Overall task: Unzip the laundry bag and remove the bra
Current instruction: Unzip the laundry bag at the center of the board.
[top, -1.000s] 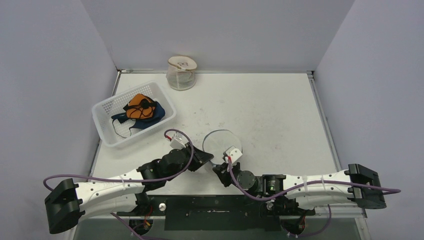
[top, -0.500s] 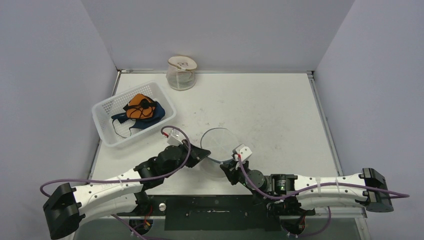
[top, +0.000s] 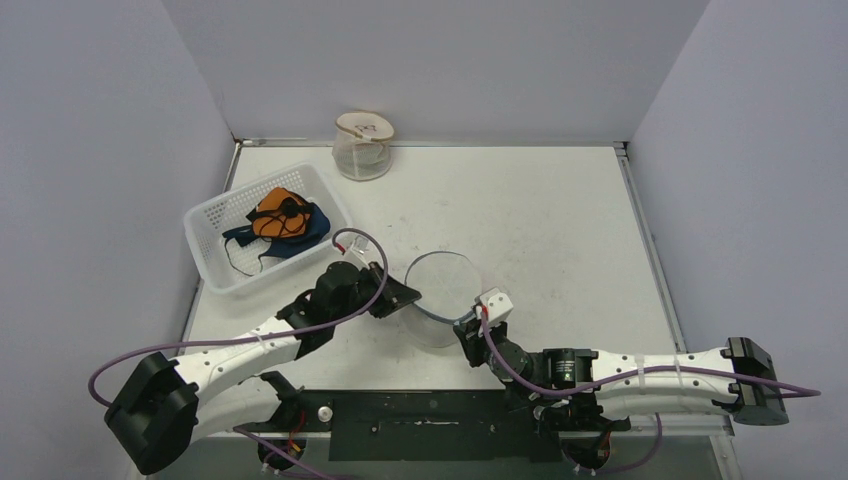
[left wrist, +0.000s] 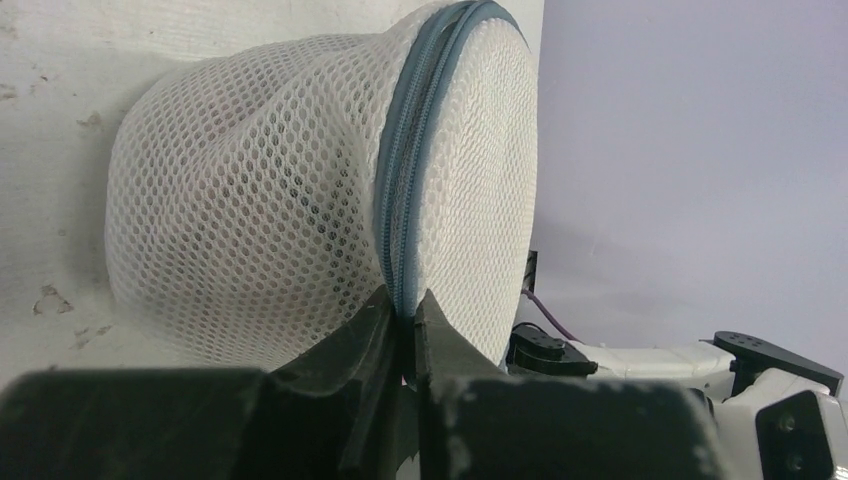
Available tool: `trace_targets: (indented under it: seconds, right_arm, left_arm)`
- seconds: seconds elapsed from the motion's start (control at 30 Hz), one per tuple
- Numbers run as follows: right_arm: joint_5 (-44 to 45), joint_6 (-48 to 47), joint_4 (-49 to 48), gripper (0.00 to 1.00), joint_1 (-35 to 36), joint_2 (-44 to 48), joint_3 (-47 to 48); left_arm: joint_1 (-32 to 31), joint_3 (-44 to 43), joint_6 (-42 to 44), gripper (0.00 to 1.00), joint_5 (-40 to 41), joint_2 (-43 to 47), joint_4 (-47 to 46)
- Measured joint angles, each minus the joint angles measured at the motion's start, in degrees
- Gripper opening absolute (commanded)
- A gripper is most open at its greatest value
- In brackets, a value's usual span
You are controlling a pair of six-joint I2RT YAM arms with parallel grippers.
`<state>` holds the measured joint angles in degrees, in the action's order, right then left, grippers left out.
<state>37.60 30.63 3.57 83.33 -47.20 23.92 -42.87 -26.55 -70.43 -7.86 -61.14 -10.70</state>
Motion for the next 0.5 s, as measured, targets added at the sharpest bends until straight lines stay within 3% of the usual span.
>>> trace_targets:
  seconds: [0.13, 0.2, 0.27, 0.5]
  right_arm:
    - [0.1, 0.0, -0.1, 0.05, 0.0, -0.4, -0.5]
    - [0.1, -0.1, -0.3, 0.05, 0.0, -0.7, -0.5]
    - [0.0, -0.2, -0.6, 0.05, 0.0, -1.0, -0.5]
    - [-0.5, -1.7, -3.2, 0.05, 0.0, -2.3, -0.5]
  left_arm:
    - [0.6, -0.5, 1.7, 0.63, -1.7, -0.7, -0.1]
    - [0.6, -0.5, 1.9, 0.86, -1.9, -0.3, 0.2]
    - [0.6, -0.5, 2.2, 0.98, -1.9, 0.9, 1.1]
    - [-2.3, -0.3, 2.5, 0.96, 1.6, 13.2, 10.9]
